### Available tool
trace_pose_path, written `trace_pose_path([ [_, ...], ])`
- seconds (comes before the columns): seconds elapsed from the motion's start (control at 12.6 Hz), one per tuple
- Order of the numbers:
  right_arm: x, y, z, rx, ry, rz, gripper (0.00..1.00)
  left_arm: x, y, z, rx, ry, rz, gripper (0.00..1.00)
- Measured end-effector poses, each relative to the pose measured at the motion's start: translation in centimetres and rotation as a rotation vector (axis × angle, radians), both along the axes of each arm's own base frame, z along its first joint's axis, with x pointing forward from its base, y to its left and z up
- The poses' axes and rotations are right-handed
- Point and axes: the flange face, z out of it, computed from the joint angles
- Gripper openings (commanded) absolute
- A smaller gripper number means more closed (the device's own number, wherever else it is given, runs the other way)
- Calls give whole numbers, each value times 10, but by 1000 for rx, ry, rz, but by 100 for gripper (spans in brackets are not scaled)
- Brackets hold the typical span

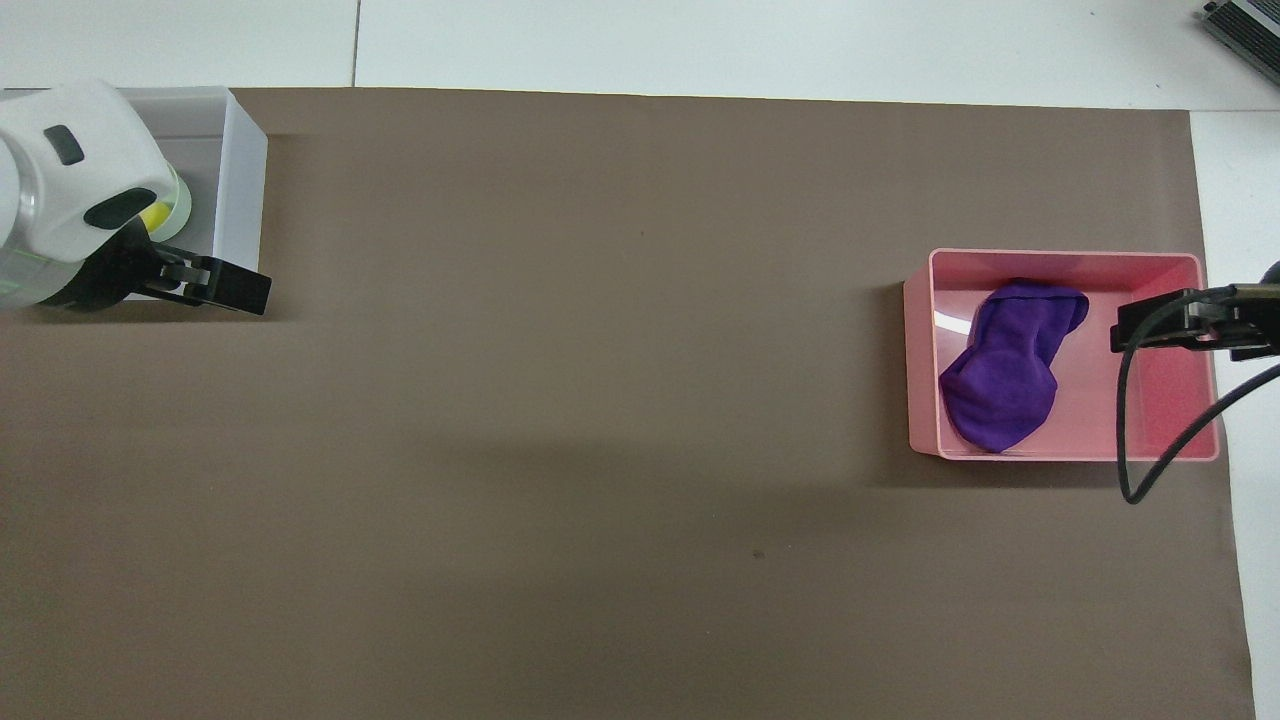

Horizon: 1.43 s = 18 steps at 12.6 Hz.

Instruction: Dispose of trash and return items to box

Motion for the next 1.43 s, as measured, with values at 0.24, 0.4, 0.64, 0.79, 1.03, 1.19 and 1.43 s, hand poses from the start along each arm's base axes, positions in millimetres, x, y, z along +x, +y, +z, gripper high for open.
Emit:
trace_pose_path([
  [0.24, 0, 0, -1, 0, 1, 0, 100, 0, 13, -1, -6, 25, 25, 100],
  [0.4, 0, 0, -1, 0, 2, 0, 100, 3, 30, 0, -7, 24, 54, 100],
  [0.64, 0, 0, -1, 0, 2, 0, 100, 3, 43, 7, -8, 11, 75, 100],
  [0.79, 0, 0, -1, 0, 2, 0, 100, 1, 45, 6, -5, 29, 77, 100],
  [1.03, 0, 0, -1, 0, 3, 0, 100, -2, 45, 4, 0, 56, 76, 100],
  [1.19, 0, 0, -1, 0, 3, 0, 100, -2, 42, 3, 0, 58, 71, 100],
  [1.43, 0, 0, -2, 0, 3, 0, 100, -3, 38, 4, 1, 58, 63, 100],
])
